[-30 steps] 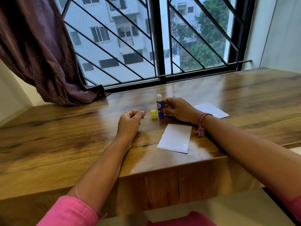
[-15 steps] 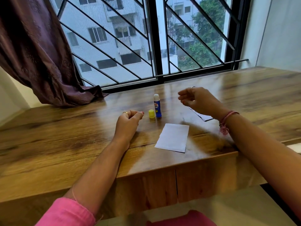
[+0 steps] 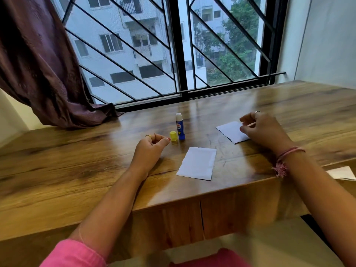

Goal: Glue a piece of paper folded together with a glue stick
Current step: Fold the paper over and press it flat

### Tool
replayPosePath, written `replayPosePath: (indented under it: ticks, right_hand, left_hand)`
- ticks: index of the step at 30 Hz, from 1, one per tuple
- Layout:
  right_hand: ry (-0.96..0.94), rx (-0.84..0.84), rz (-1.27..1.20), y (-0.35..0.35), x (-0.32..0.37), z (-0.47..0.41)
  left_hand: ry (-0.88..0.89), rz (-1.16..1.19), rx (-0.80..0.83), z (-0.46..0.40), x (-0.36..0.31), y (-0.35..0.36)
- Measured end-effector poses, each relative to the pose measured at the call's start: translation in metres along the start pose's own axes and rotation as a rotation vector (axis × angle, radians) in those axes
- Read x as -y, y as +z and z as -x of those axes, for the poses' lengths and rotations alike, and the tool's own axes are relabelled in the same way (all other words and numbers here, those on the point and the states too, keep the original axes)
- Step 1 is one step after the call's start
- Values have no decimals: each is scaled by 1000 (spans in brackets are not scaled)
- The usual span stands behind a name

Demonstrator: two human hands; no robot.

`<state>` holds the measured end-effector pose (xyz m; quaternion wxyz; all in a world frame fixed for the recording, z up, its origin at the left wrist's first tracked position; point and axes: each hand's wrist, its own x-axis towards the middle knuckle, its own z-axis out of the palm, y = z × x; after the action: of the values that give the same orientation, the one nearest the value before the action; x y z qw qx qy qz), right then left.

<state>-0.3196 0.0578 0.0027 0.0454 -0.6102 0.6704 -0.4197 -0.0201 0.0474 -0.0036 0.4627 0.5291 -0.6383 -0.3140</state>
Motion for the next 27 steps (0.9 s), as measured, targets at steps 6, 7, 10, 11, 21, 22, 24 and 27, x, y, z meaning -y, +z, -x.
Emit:
replayPosePath:
  ticks: [6, 7, 10, 11, 21, 22, 24, 27]
  right_hand:
    - [88, 84, 210, 3, -1, 1]
    - [88, 90, 224, 4, -1, 1]
    - [84, 117, 291, 6, -1, 0]
    - [81, 130, 324, 7, -1, -1]
    - [109, 140, 210, 3, 0, 2]
    - [112, 144, 182, 2, 0, 2]
    - [122, 159, 131, 1, 0, 2]
    - [143, 180, 69, 0, -2, 2]
  left_hand:
    - [223, -138, 148, 9, -5, -2]
    - [292, -173, 181, 11, -6, -3]
    - [405, -246, 307, 15, -7, -5]
    - [420, -267, 338, 16, -7, -5]
    - [547, -236, 470, 21, -9, -5]
    - [551, -235, 485, 21, -9, -5]
    - [553, -246, 519, 22, -10, -5]
    - [545, -278, 555, 23, -11, -5]
